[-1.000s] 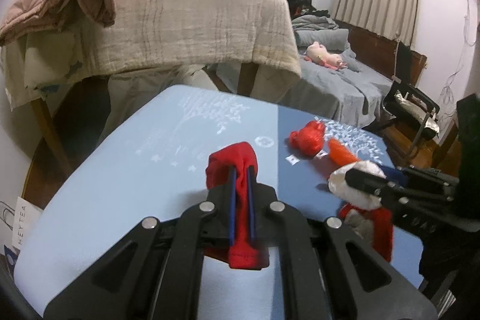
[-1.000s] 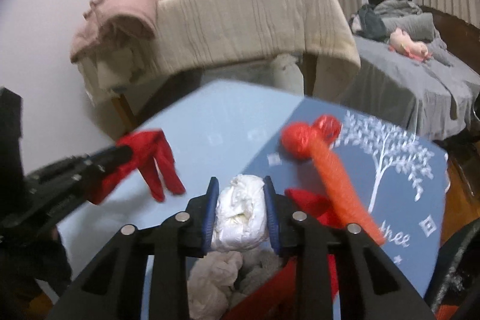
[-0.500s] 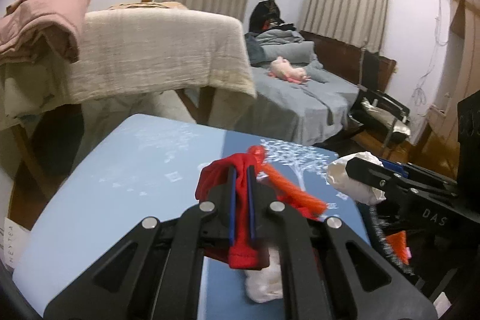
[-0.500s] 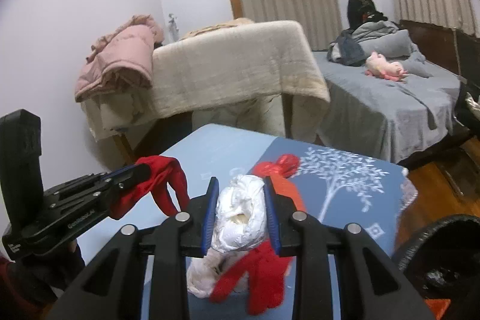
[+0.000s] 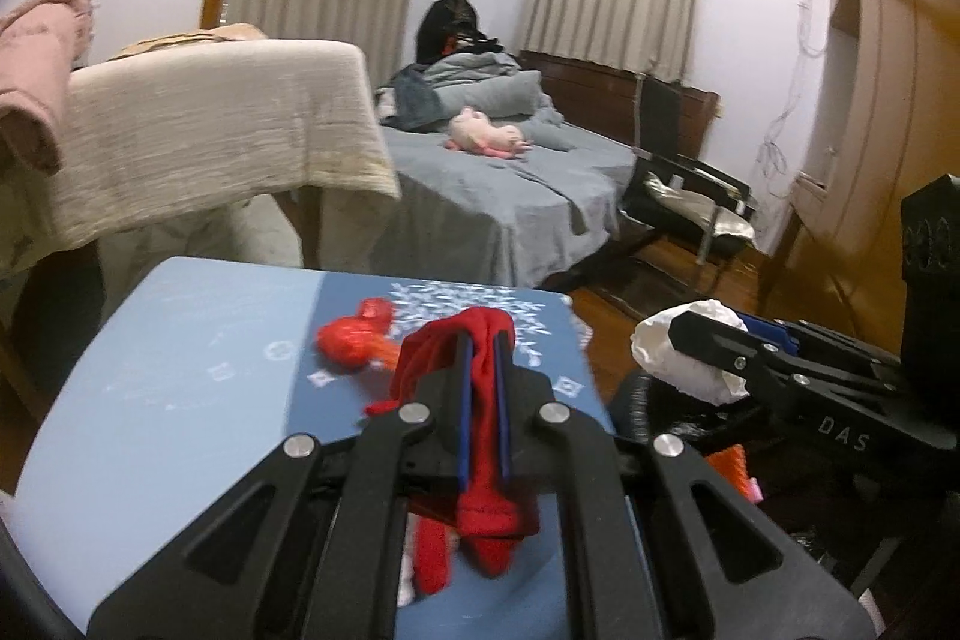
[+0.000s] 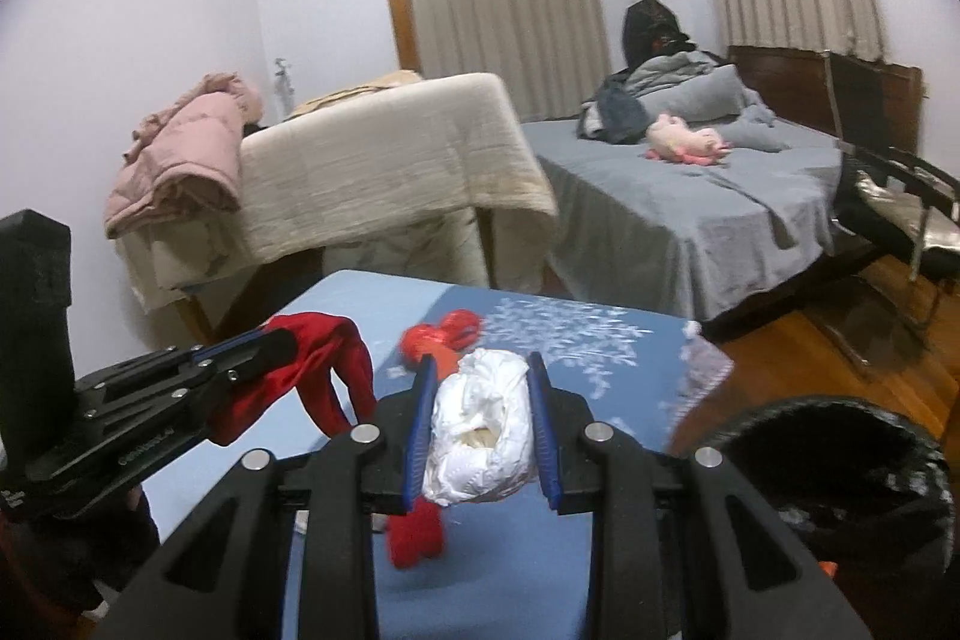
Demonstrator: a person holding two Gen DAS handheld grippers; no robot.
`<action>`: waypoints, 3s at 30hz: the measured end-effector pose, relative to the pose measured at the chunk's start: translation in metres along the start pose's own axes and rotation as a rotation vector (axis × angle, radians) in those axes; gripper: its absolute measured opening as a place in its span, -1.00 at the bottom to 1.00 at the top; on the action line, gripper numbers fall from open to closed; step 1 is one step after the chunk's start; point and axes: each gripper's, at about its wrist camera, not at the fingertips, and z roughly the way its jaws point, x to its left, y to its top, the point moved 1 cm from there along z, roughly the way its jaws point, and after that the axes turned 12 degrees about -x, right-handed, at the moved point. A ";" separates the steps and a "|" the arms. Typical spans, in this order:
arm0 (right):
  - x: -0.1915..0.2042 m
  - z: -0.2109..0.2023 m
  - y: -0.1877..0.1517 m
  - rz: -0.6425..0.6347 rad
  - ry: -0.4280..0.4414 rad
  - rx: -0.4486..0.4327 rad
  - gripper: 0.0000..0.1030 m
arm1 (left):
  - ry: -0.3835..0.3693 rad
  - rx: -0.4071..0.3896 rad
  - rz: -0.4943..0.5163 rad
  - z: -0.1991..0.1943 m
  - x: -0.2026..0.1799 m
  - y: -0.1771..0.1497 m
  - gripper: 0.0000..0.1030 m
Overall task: Collect trash
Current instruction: 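Carry the red glove and white cloth over the trash bin with both tools, then open both tools to drop the glove and cloth into the bin, then grasp the crumpled white cloth with the left tool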
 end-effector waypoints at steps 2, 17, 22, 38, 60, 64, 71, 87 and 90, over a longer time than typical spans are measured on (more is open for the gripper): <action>-0.012 -0.008 0.000 0.005 -0.027 -0.004 -0.43 | -0.026 0.007 0.005 0.004 -0.013 -0.001 -0.89; -0.107 -0.079 -0.016 0.050 -0.262 -0.027 -0.43 | -0.246 0.063 0.075 0.039 -0.122 -0.024 -0.89; -0.133 -0.097 -0.021 0.061 -0.329 -0.031 -0.43 | -0.305 0.080 0.096 0.052 -0.153 -0.034 -0.88; -0.204 -0.123 -0.046 0.101 -0.505 0.004 -0.27 | -0.479 0.121 0.122 0.102 -0.227 -0.052 -0.72; -0.156 -0.090 -0.042 0.093 -0.431 0.003 0.89 | -0.130 0.050 0.124 0.056 -0.100 -0.038 0.72; -0.126 -0.071 -0.042 0.066 -0.369 0.007 0.89 | -0.044 0.038 0.125 0.040 -0.064 -0.038 0.72; -0.077 -0.039 -0.048 0.042 -0.274 0.021 0.89 | 0.068 0.048 0.102 0.019 -0.008 -0.044 0.72; -0.016 -0.001 -0.067 0.001 -0.175 0.057 0.89 | 0.204 0.116 0.051 0.006 0.070 -0.082 0.69; -0.012 0.003 -0.071 -0.013 -0.177 0.070 0.89 | 0.204 0.145 0.041 0.011 0.074 -0.092 0.63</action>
